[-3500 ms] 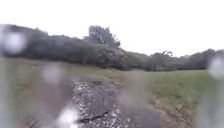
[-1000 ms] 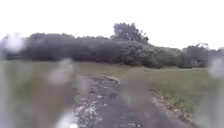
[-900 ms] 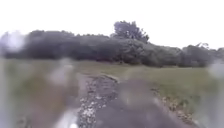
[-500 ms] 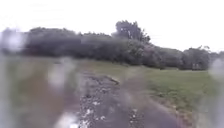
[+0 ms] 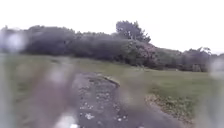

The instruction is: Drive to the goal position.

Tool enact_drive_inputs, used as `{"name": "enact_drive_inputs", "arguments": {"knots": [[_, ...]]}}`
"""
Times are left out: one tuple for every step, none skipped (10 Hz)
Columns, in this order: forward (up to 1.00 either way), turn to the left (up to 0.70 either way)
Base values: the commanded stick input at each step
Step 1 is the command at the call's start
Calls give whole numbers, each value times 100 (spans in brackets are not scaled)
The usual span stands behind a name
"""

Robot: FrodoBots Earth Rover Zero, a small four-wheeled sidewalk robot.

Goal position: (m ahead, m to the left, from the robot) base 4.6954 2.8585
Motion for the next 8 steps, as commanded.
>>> {"name": "enact_drive_inputs", "arguments": {"knots": [[85, 0], [85, 0], [85, 0], [85, 29], [85, 32], [85, 19], [85, 9], [85, 3]]}}
